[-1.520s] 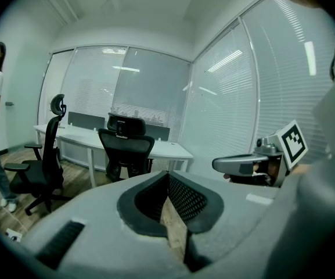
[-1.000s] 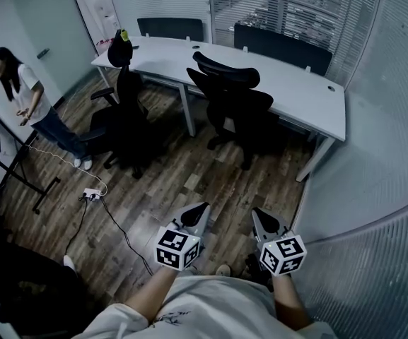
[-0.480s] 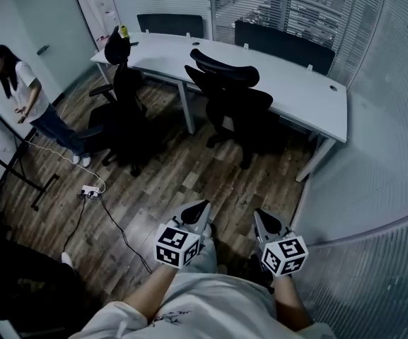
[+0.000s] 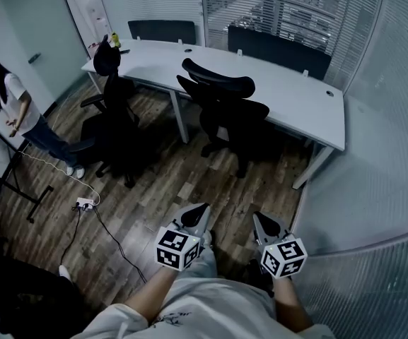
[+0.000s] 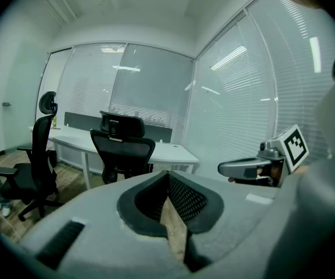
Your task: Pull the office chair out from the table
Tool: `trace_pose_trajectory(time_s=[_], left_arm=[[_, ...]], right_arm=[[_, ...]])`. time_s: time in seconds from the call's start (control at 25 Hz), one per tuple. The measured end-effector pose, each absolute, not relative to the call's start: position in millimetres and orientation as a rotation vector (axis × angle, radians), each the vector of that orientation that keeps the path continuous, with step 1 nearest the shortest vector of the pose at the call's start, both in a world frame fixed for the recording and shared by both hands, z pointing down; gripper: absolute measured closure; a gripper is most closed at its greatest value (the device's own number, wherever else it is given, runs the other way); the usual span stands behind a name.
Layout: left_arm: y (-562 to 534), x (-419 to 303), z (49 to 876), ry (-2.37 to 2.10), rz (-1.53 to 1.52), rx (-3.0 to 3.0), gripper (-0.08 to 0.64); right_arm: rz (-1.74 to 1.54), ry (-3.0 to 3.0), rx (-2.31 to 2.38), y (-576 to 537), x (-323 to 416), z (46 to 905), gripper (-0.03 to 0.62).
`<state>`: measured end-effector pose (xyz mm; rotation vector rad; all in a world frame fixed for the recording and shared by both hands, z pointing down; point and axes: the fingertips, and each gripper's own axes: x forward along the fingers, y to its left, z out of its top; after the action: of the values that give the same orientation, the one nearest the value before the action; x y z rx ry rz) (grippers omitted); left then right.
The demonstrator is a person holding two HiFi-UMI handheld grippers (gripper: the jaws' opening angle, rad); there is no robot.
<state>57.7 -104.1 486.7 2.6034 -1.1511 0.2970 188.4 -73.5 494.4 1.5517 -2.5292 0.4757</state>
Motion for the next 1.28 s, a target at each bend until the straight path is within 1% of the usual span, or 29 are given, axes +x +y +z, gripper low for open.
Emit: trace_pose_trajectory(time_s=[0.48, 0.92, 1.28], left_arm=[[-192, 66, 488, -1.124, 0.308, 2.615, 0.548], [-296, 56, 479, -1.099, 0.3, 2.642, 0.548], [-354, 44, 479, -1.055, 0.31, 2.671, 0.548]], right_arm=[[0.479, -2.519, 1.601, -160, 201, 493, 0.584], [0.468, -2.479, 1.656, -258, 197, 484, 0.586], [0.465, -2.492, 1.717, -317, 184, 474, 0.586]])
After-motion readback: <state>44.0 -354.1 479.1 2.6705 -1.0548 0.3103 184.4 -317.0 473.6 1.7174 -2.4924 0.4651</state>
